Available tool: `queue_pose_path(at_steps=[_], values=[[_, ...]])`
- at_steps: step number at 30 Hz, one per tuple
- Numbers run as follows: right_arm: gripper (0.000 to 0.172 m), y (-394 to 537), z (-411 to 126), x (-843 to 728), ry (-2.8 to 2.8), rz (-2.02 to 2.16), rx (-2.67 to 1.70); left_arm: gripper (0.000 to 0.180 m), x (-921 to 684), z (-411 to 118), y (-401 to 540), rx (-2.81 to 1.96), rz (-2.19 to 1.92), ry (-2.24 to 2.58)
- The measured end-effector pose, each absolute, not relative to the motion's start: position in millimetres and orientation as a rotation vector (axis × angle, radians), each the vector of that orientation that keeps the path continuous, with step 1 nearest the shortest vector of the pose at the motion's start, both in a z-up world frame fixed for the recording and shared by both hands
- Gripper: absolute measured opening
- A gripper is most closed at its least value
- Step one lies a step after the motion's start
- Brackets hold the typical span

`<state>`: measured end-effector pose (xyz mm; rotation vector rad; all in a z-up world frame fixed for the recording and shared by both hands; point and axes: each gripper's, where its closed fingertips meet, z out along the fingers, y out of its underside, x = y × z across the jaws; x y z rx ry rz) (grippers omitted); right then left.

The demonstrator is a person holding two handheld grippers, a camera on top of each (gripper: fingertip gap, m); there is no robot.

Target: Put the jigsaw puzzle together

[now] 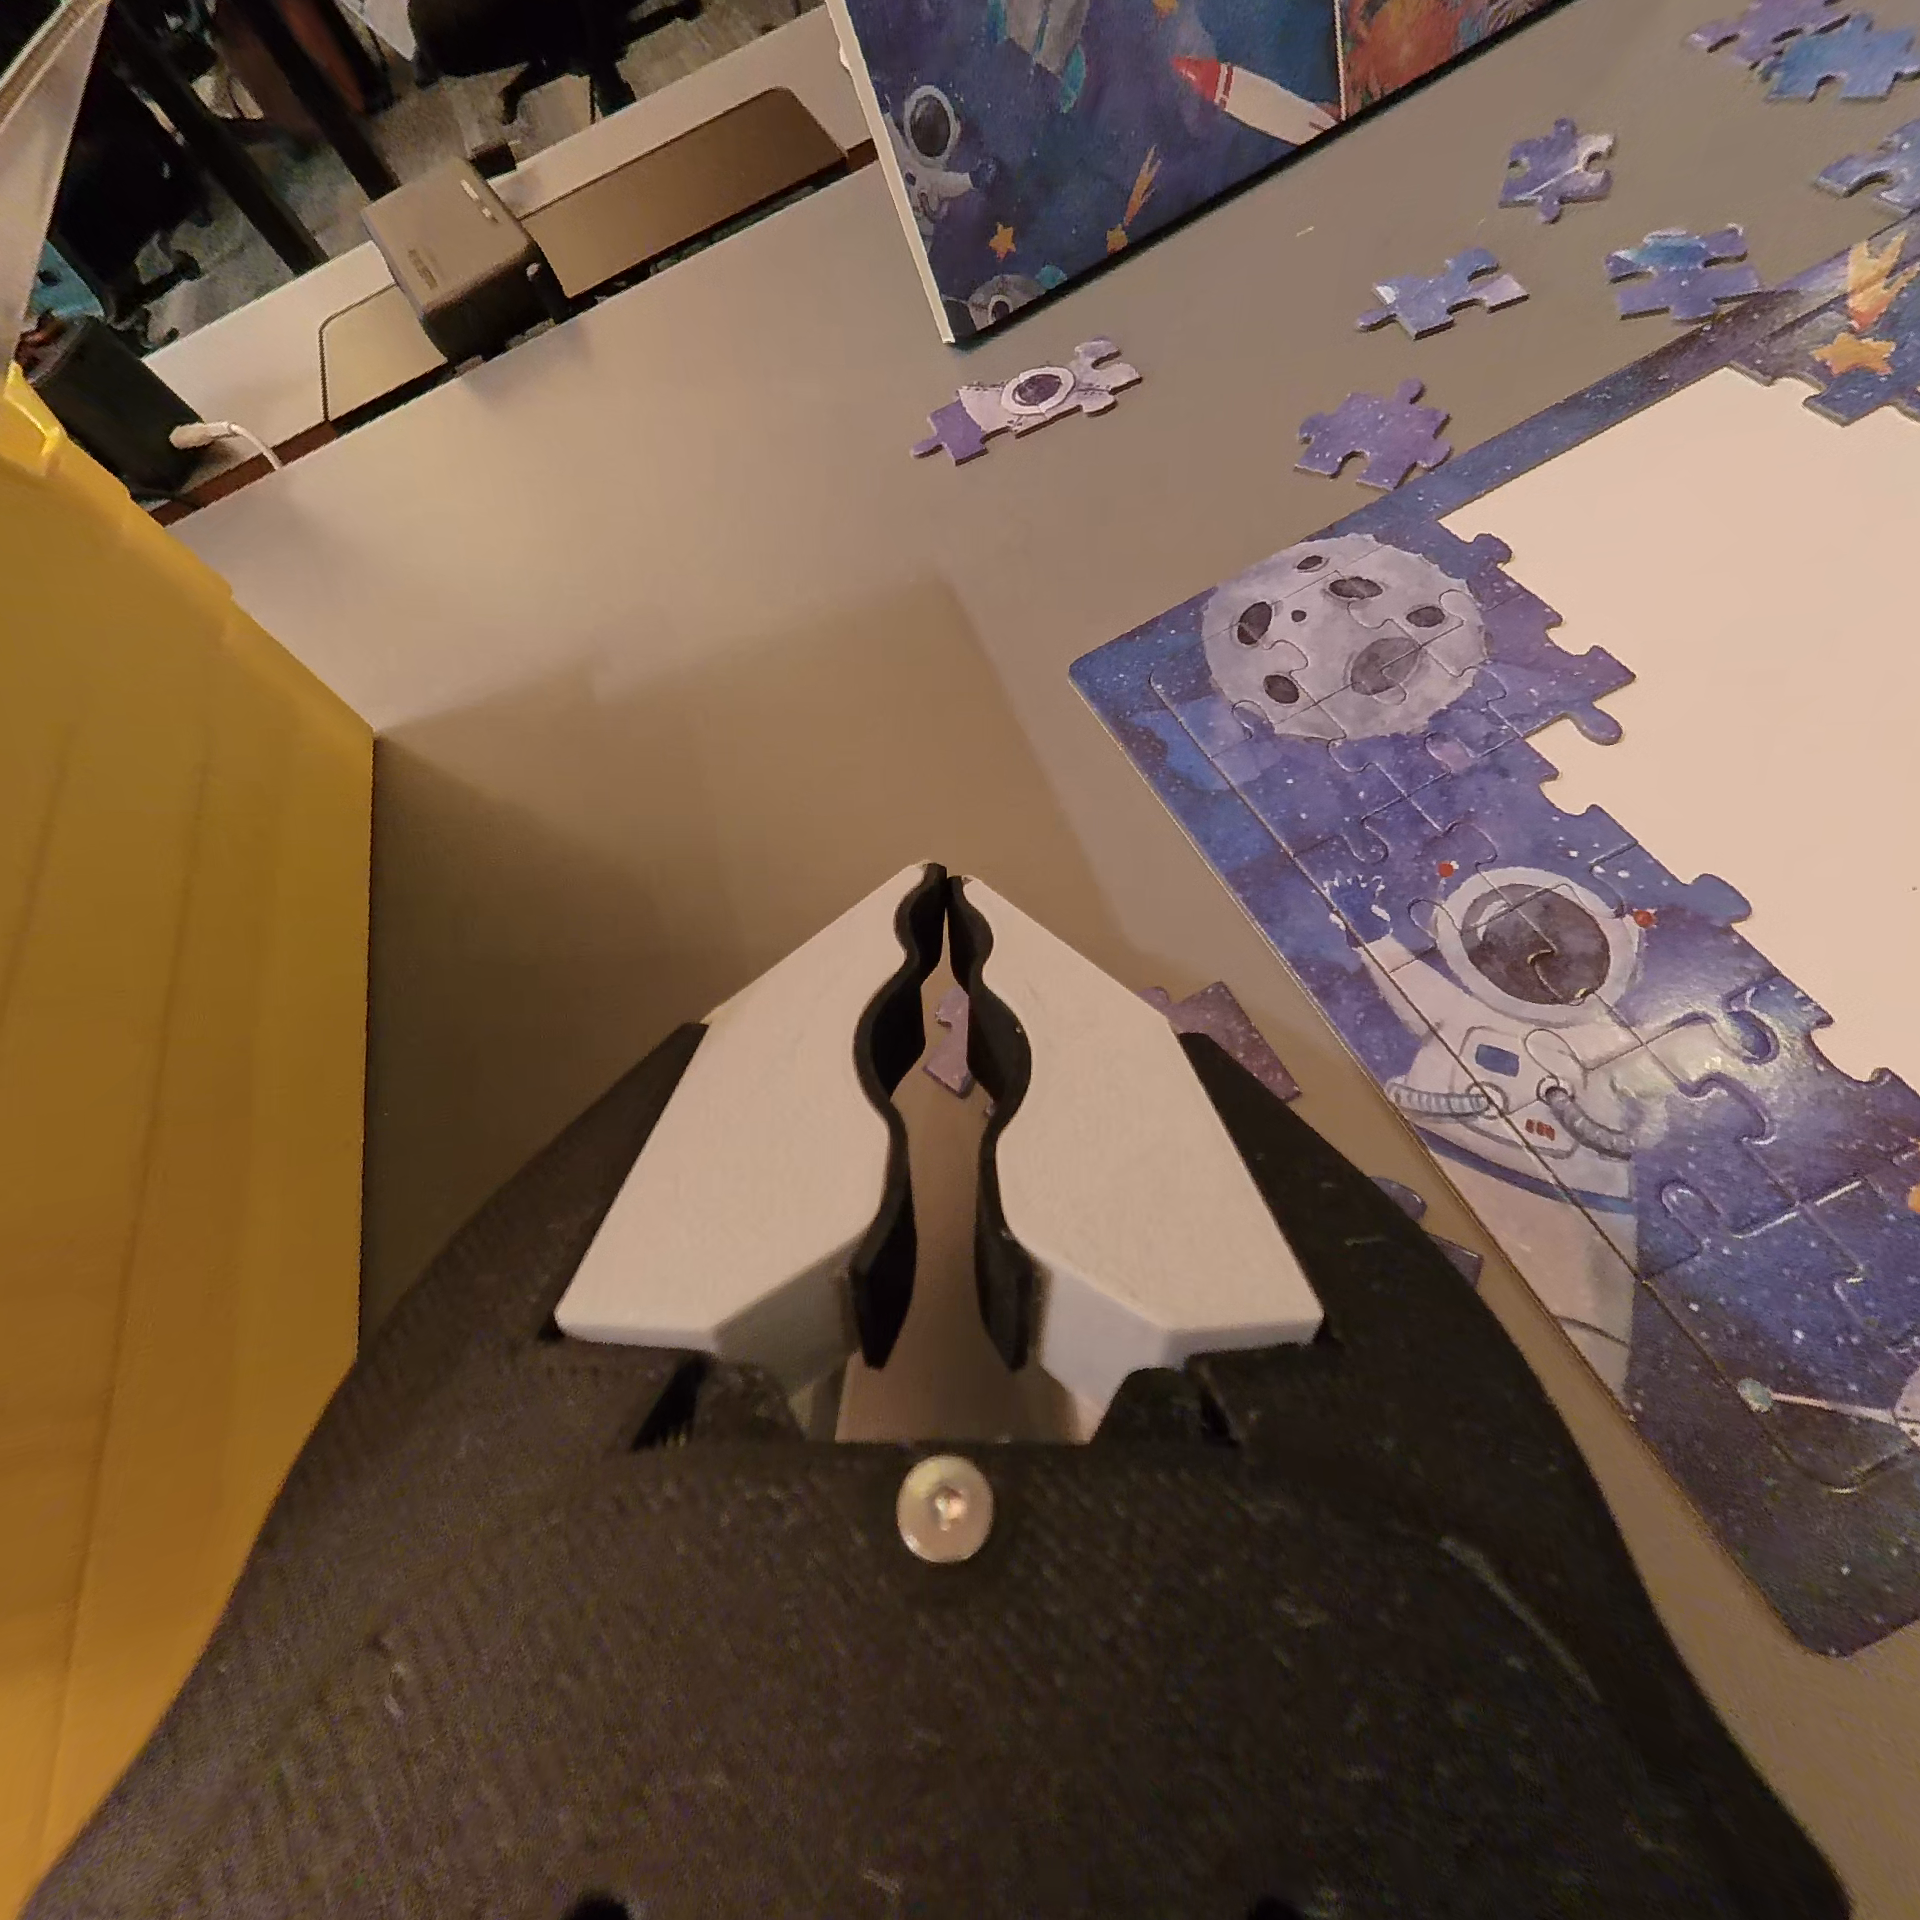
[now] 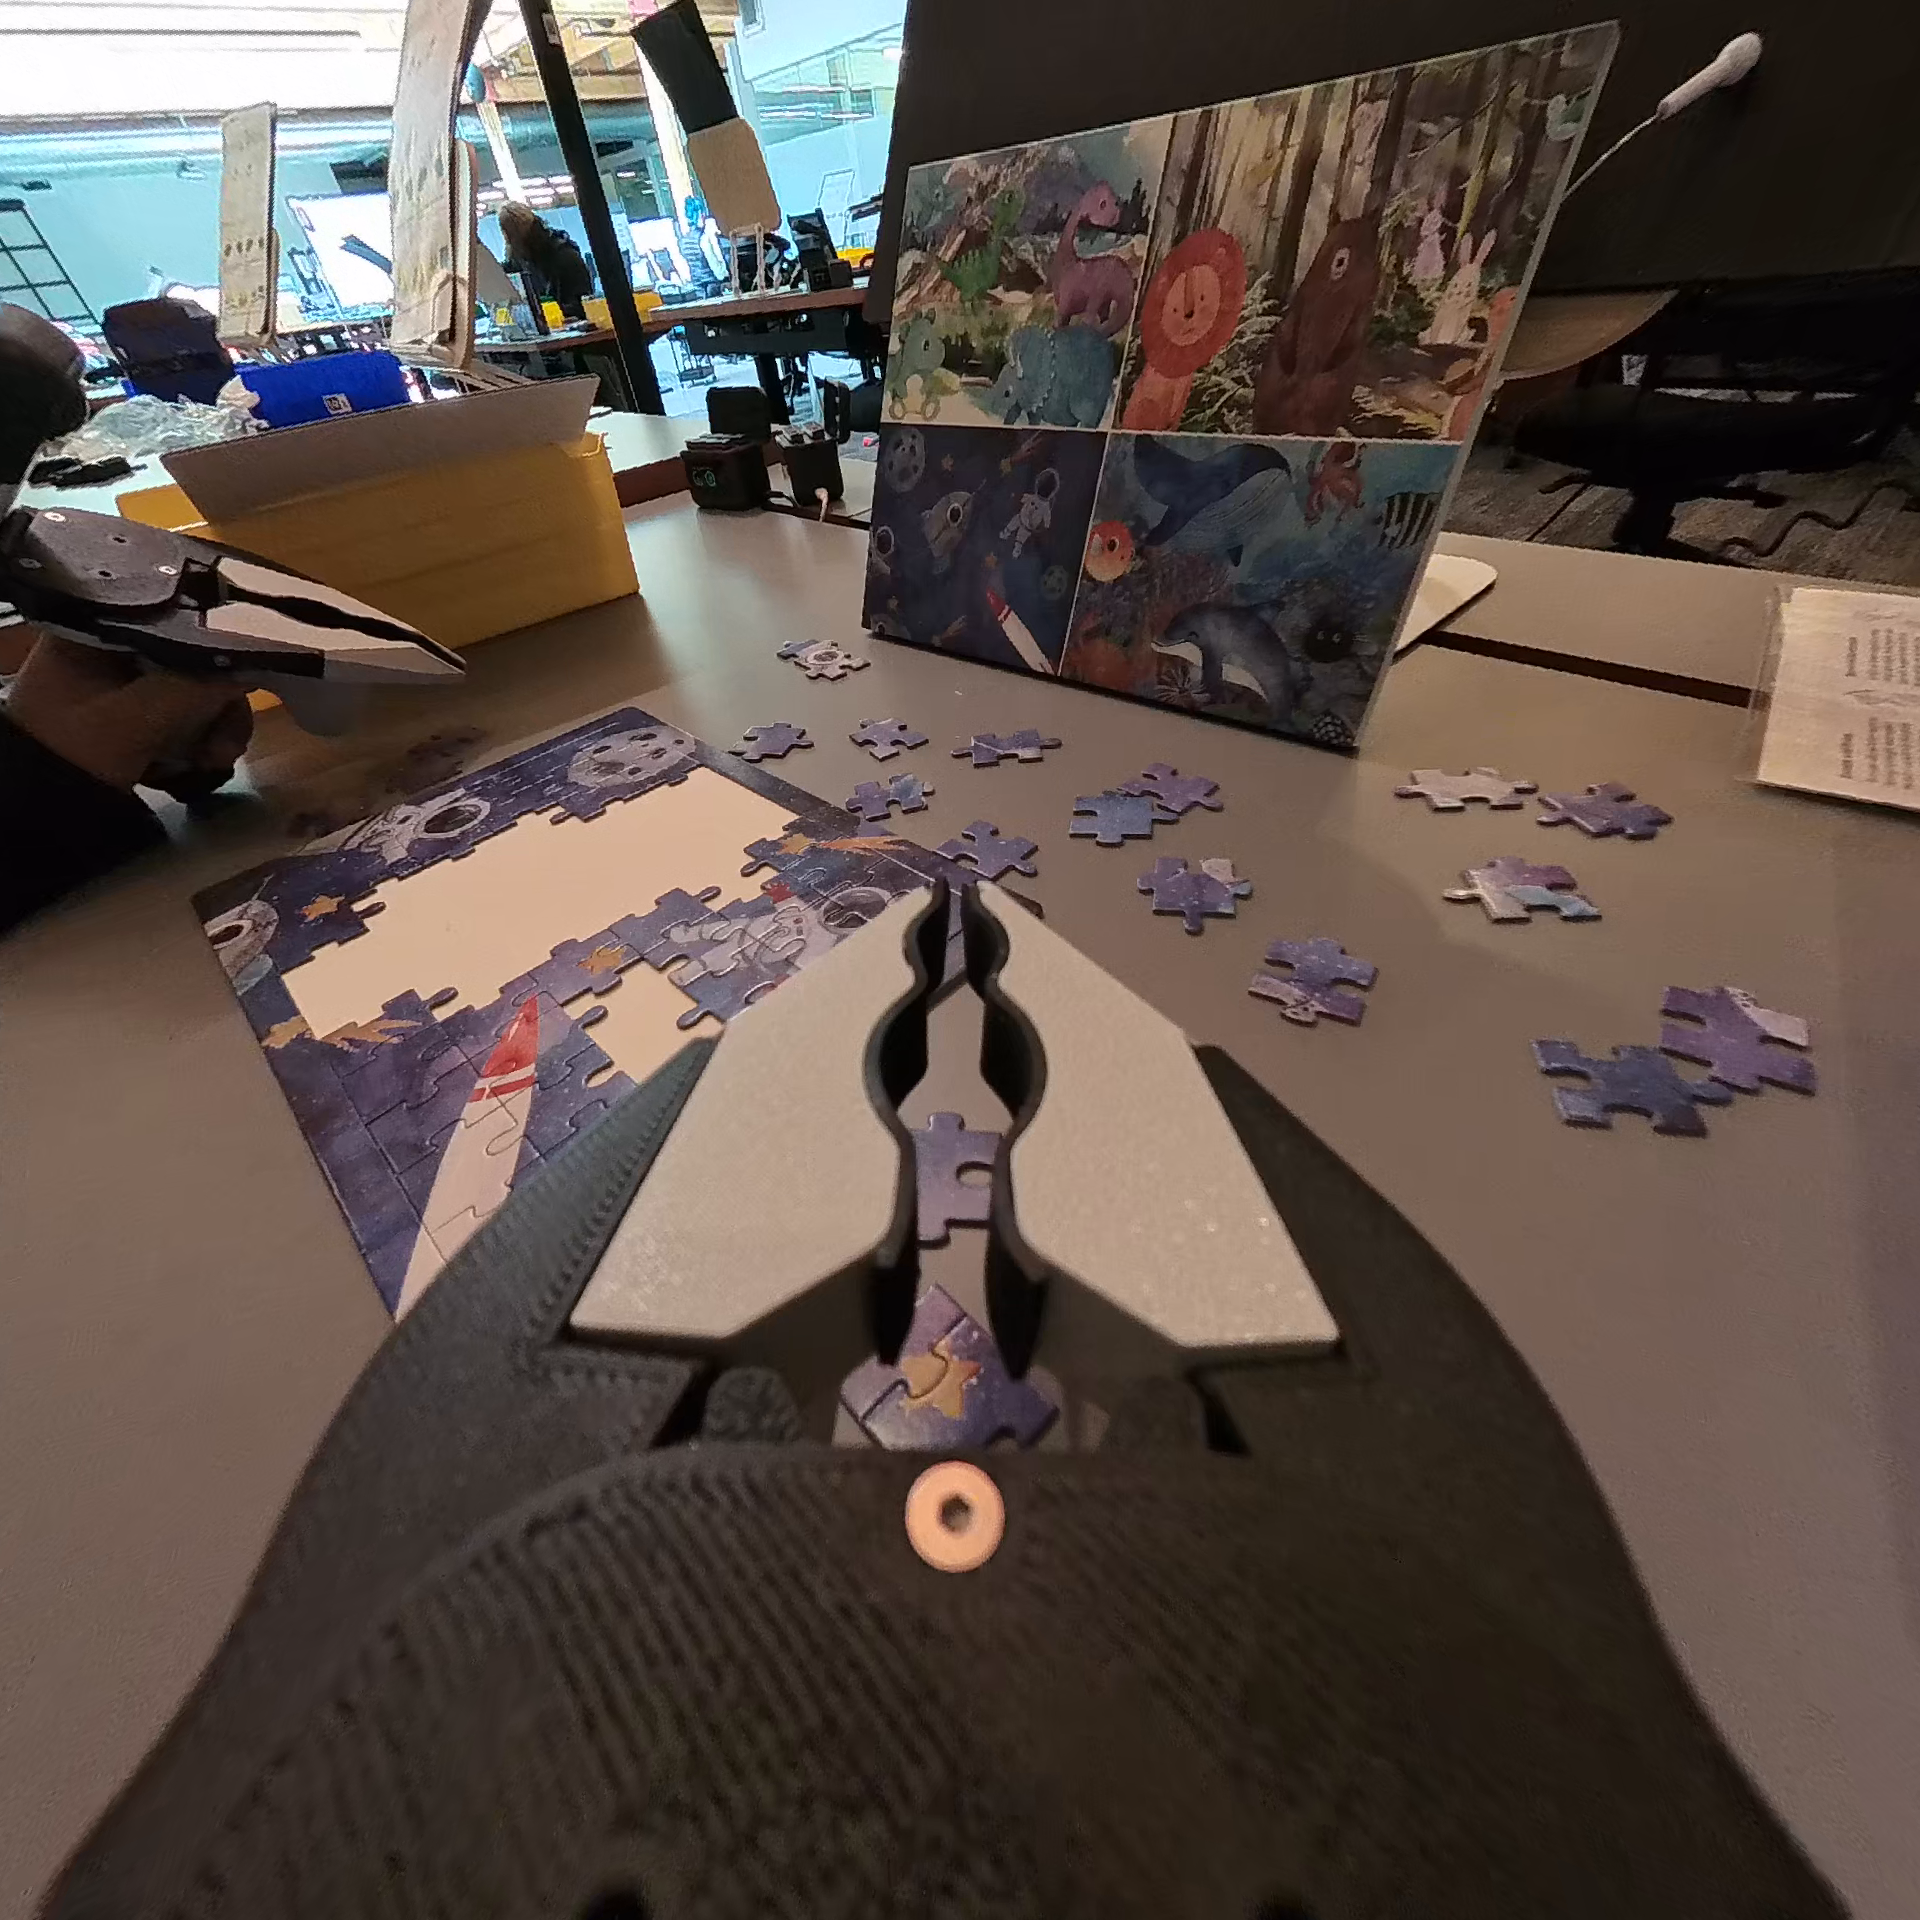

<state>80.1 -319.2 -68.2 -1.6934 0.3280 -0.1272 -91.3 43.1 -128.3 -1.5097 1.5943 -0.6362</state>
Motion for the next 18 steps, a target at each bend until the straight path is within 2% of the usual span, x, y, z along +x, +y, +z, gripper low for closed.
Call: queue_pose_path(at_steps=[18], values=[[0.001,-318.6,-69.4,79.6,0.324,-0.13,-1.703,0.0,-92.8,-127.4,45.0,-1.511,-0.635,1.583]])
